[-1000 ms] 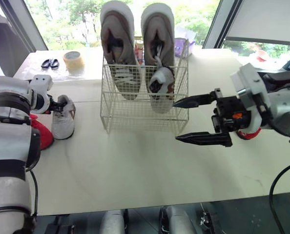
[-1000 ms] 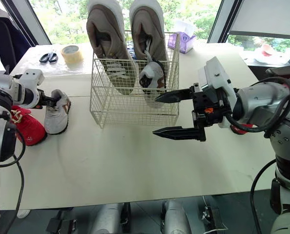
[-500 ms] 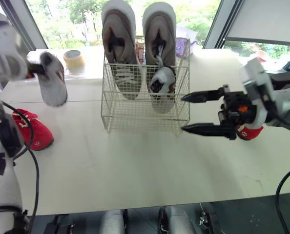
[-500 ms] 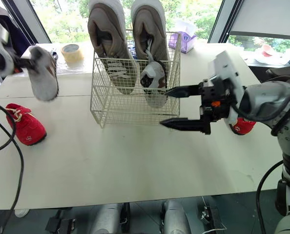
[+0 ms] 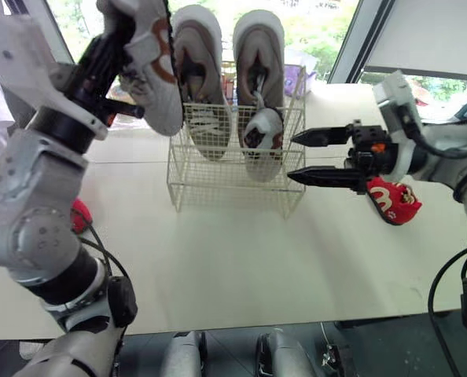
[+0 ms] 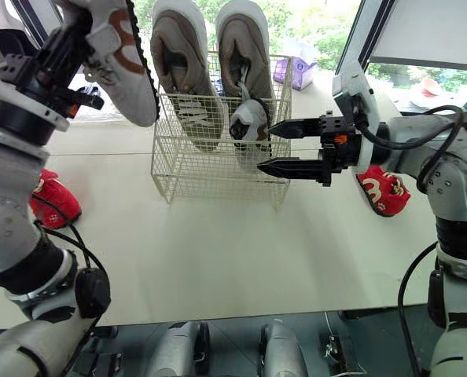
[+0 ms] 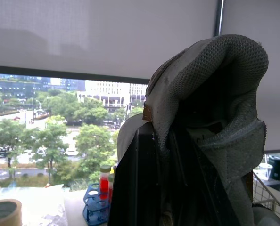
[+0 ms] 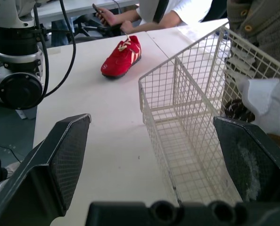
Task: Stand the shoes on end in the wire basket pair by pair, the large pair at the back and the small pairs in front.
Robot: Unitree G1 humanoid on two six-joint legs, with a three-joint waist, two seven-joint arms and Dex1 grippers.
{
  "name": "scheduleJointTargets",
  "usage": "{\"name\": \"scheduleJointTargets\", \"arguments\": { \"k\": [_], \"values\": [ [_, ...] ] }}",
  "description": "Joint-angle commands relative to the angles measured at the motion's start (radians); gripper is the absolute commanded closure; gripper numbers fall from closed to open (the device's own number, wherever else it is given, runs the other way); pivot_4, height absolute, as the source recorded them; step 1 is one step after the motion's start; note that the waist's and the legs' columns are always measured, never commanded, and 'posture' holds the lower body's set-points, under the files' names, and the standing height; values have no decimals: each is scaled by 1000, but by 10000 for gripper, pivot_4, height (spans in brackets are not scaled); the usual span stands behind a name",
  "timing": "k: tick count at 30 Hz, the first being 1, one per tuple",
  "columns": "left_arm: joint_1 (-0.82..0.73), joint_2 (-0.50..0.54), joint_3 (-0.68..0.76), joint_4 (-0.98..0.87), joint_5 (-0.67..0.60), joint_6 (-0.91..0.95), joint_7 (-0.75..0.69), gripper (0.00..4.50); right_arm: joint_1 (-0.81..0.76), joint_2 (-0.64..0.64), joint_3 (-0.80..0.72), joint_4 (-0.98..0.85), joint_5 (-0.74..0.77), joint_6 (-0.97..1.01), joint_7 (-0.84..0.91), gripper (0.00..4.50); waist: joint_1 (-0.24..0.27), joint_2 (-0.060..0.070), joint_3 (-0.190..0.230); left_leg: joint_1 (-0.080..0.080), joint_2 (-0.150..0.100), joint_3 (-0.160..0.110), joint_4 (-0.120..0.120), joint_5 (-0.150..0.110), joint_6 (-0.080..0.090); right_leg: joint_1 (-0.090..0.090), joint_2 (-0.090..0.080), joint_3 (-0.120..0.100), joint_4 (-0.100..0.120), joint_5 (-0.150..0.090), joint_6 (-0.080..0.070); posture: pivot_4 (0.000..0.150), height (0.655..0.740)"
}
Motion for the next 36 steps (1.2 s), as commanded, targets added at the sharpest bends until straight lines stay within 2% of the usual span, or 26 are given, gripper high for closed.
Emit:
{"name": "scheduleJointTargets", "arguments": {
  "k": [1,10,17,20,31,32,36],
  "values": [
    [0,-15,-85,-9,36,-117,33,44822,-30,-3,-41,-31,33,33,-5,0,1,0,0,0,0,0,0,0,0,0,0,0,0,0,0,1500,6938],
    [76,-115,-316,258,219,-514,22,44822,46,-44,-128,-139,77,119,-83,0,3,0,0,0,0,1,1,0,1,0,0,0,-1,0,0,1500,6938],
    [155,-156,-407,377,328,-683,43,44822,100,-50,-205,-212,142,174,-168,0,2,1,-1,0,0,1,0,0,1,0,0,0,-1,0,0,1500,6938],
    [181,-150,-411,408,337,-687,42,44822,129,-64,-237,-237,166,191,-196,0,5,0,-1,0,0,1,1,-1,2,0,0,0,-1,0,0,1500,6938],
    [331,-145,-372,305,205,-541,11,44822,167,-53,-229,-233,167,152,-208,0,0,1,-1,0,0,1,0,-3,6,0,0,0,-1,0,0,1500,6938],
    [335,-147,-359,291,181,-523,13,37601,168,-52,-227,-231,165,148,-206,0,0,1,-1,0,0,1,0,-4,6,0,0,1,-1,0,0,1500,6938],
    [343,-111,-328,221,119,-428,10,19180,178,-55,-220,-221,157,133,-196,0,1,1,-1,0,0,1,0,-4,6,0,0,0,-1,0,0,1500,6938]
  ]
}}
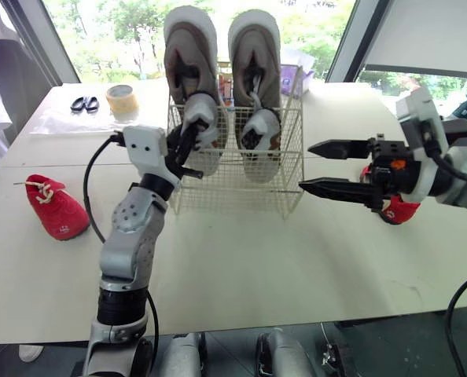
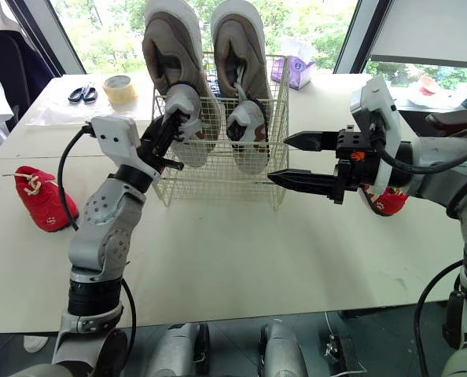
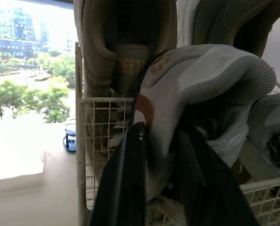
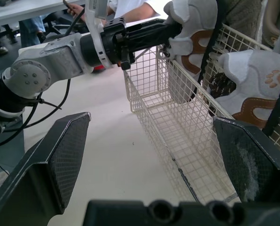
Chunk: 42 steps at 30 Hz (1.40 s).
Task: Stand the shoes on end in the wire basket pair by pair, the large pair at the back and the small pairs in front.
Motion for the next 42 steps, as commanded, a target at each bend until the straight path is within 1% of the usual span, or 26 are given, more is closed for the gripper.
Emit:
{"name": "scheduleJointTargets", "arguments": {
  "k": [1,5,7,10,11,13,14,15,17,19,21,23,24,25,26,29,30,33,35,38,42],
  "values": [
    [16,51,57,-128,-107,115,-16,14387,10,-9,-19,3,-3,-31,12,0,0,0,0,0,0,0,0,0,0,0,0,0,0,0,0,1500,6938],
    [80,147,162,-265,-386,344,-49,14387,33,-8,-29,20,-8,-43,12,0,-1,0,0,0,0,0,0,0,1,0,0,0,0,0,0,1500,6938],
    [123,199,225,-296,-540,434,-62,14387,46,-2,-39,34,-13,-46,-2,0,0,0,0,0,0,-1,0,0,0,0,0,0,0,0,0,1500,6938],
    [209,301,298,-307,-777,527,-120,14387,71,17,-59,78,-56,-78,-53,0,0,0,0,0,0,-1,0,0,-1,1,0,0,0,0,0,1500,6938],
    [228,333,308,-306,-830,540,-147,11703,80,33,-82,106,-64,-91,-82,0,0,0,0,1,0,0,0,2,-4,1,0,0,0,0,0,1500,6938],
    [237,379,299,-306,-877,544,-178,5737,109,59,-134,143,-88,-129,-123,0,5,0,0,1,0,-1,0,2,-4,1,0,0,0,0,0,1500,6938],
    [235,398,286,-309,-888,544,-188,1290,127,70,-172,156,-87,-139,-142,0,7,0,0,1,0,-1,0,3,-4,1,0,0,0,0,0,1500,6938],
    [229,415,269,-315,-900,543,-192,482,147,84,-212,164,-100,-162,-174,0,9,0,0,1,0,-1,0,3,-4,2,0,0,0,0,0,1500,6938],
    [219,440,233,-335,-940,551,-185,482,155,130,-295,193,-121,-218,-269,0,14,1,0,1,-1,-1,0,2,-4,2,0,0,0,0,0,1500,6938],
    [215,481,197,-377,-1045,567,-191,482,162,169,-373,228,-112,-240,-347,0,17,1,-1,1,0,0,0,3,-5,2,0,0,0,0,0,1500,6938],
    [207,505,174,-406,-1141,555,-154,482,221,184,-391,223,-164,-280,-377,0,21,2,-1,1,0,0,0,3,-5,2,0,0,0,0,0,1500,6938],
    [208,496,130,-426,-1134,529,-117,482,352,229,-379,173,-263,-340,-436,0,27,3,-2,2,0,0,0,3,-5,2,0,1,0,0,0,1500,6938],
    [211,486,105,-433,-1108,515,-105,482,398,254,-385,157,-279,-354,-461,0,29,3,-2,4,0,-1,-1,3,-5,4,0,0,-1,0,0,1500,6938],
    [213,479,86,-438,-1090,504,-95,482,425,270,-391,148,-284,-363,-475,0,28,4,-3,10,0,-1,-2,3,-5,9,1,0,-2,-1,0,1500,6938],
    [216,466,67,-443,-1072,490,-81,482,444,284,-400,147,-297,-391,-481,0,26,8,-3,13,0,0,-2,2,-5,12,1,0,-3,-1,0,1500,6938],
    [244,378,-33,-455,-950,433,-38,482,537,346,-397,99,-357,-459,-525,0,25,18,-8,13,-1,2,-2,-1,2,12,1,3,-4,-1,0,1500,6938],
    [257,351,-67,-462,-915,420,-28,482,562,358,-403,94,-372,-472,-540,0,24,19,-9,14,-1,2,-2,-2,2,12,1,3,-5,-1,1,1500,6938],
    [306,308,-154,-489,-829,397,-21,482,637,344,-407,79,-391,-476,-517,0,25,20,-9,13,0,1,-2,-2,2,12,2,3,-5,-1,0,1500,6938],
    [332,273,-179,-483,-799,371,-12,482,694,328,-406,74,-398,-477,-482,0,26,21,-10,13,0,1,-2,-2,2,12,2,3,-6,-1,0,1500,6938],
    [343,255,-211,-471,-734,346,-29,482,729,319,-417,106,-412,-493,-460,0,26,21,-10,13,0,1,-2,-2,2,13,2,2,-6,-1,0,1500,6938],
    [344,247,-237,-453,-680,319,-66,482,720,325,-410,164,-429,-521,-446,0,25,23,-11,13,0,1,-2,-2,3,13,2,2,-8,-2,-1,1500,6938]
  ]
}}
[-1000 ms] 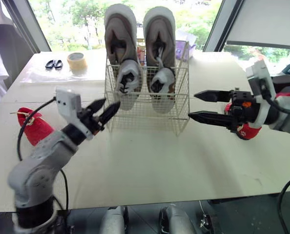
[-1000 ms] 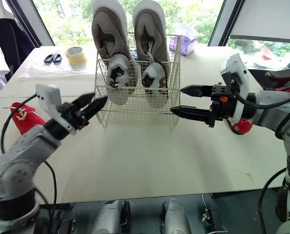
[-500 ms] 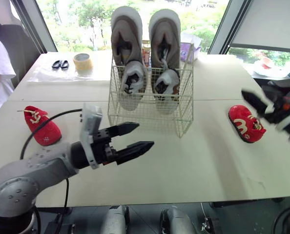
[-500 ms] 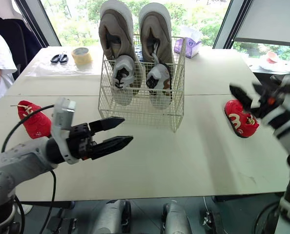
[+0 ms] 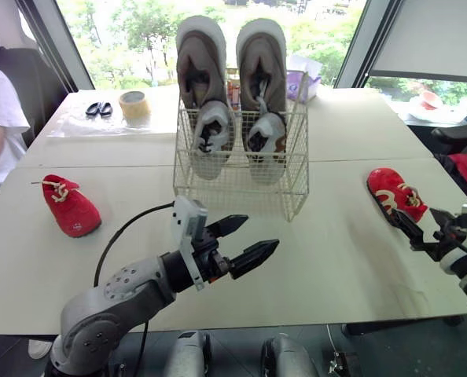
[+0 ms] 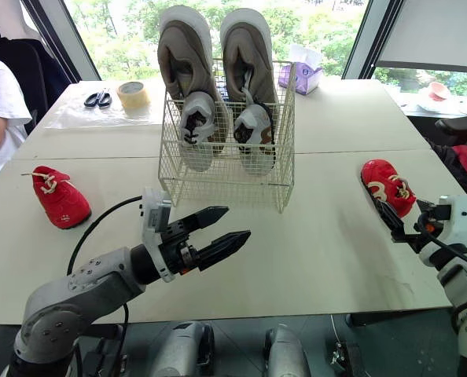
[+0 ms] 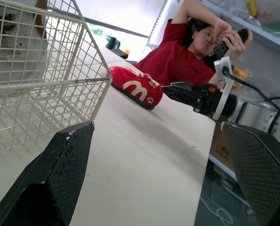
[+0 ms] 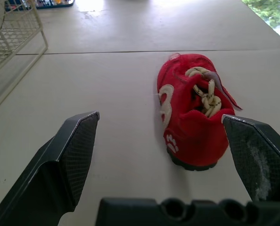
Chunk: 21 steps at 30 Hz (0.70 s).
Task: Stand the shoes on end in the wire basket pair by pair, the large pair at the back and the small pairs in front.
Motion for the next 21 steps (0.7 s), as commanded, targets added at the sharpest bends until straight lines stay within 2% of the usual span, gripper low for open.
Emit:
{"name": "scheduleJointTargets", "arguments": {
  "k": [1,12,20,21],
  "values": [
    [0,-10,-15,0,31,-41,-43,482,-25,-21,-10,60,-25,-58,25,0,0,1,-1,0,0,0,0,0,0,0,0,0,0,0,0,1500,6938],
    [-3,19,20,12,18,-41,-88,482,-211,-31,86,430,-132,-232,96,0,0,3,-2,0,0,0,0,0,1,0,0,0,-2,1,1,1500,6938],
    [-13,50,34,5,25,-23,-87,482,-417,14,182,763,-239,-393,63,0,-6,3,-2,0,0,0,0,0,1,1,1,0,-2,1,2,1500,6938],
    [-11,64,42,2,28,-22,-91,130,-426,21,185,779,-244,-410,57,2505,-6,3,-2,0,0,0,0,0,1,1,1,0,-2,1,2,1500,6938]
  ]
}}
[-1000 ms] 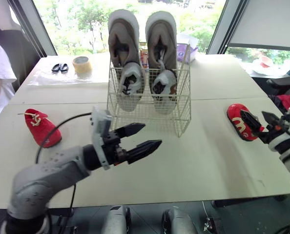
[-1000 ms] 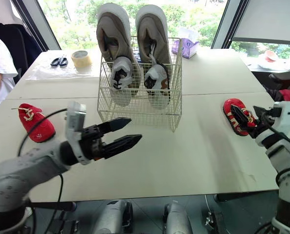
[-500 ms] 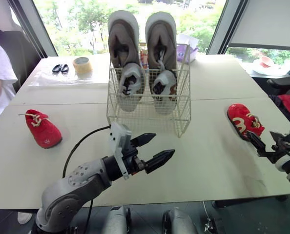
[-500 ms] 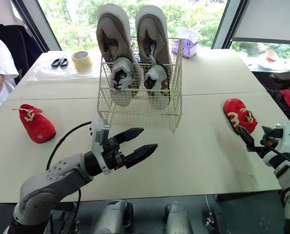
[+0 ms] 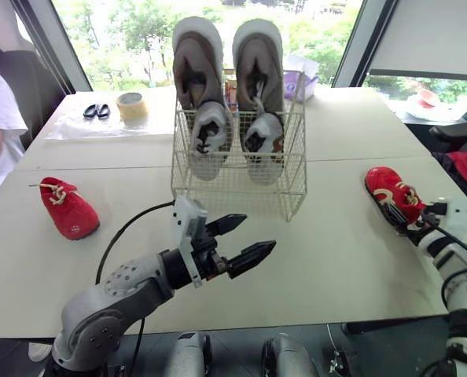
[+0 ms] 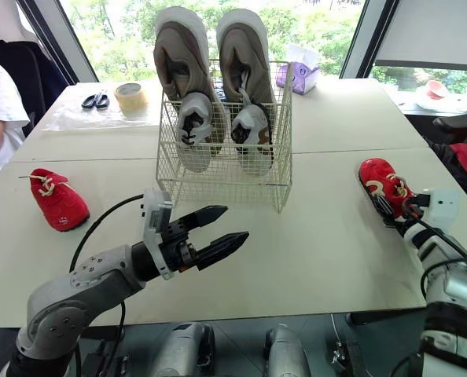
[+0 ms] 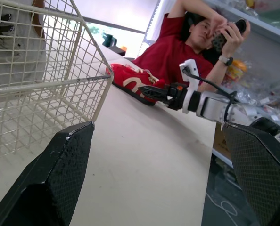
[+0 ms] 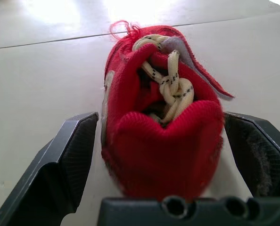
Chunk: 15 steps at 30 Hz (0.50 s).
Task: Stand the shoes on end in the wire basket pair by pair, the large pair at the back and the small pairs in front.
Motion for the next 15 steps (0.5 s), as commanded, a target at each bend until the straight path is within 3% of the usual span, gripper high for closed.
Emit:
{"name": "scheduleJointTargets", "arguments": {
  "k": [1,5,6,11,15],
  "values": [
    [1,44,42,-39,-5,-2,-19,0,-34,12,17,66,-26,-79,-10,5502,2,0,0,0,0,0,0,0,0,0,0,0,0,0,0,1500,6938],
    [31,145,151,-33,-125,17,-81,0,-57,23,33,124,-37,-122,-5,22455,-4,0,0,0,0,0,0,0,0,0,0,0,0,0,0,1500,6938],
    [36,172,182,-25,-171,23,-95,0,-59,26,34,129,-38,-127,-6,24912,-7,0,0,0,0,0,0,0,0,0,0,0,0,0,0,1500,6938],
    [-38,278,344,79,-395,27,-111,0,-88,8,-8,-18,-2,-145,-54,25984,-18,1,1,0,0,-1,0,0,0,0,0,-1,0,0,0,1500,6938],
    [-197,352,438,218,-571,31,-107,0,-247,-91,-25,-171,36,-111,-58,25984,-24,10,5,-1,0,0,0,0,0,-1,0,0,0,0,0,1500,6938]
  ]
}}
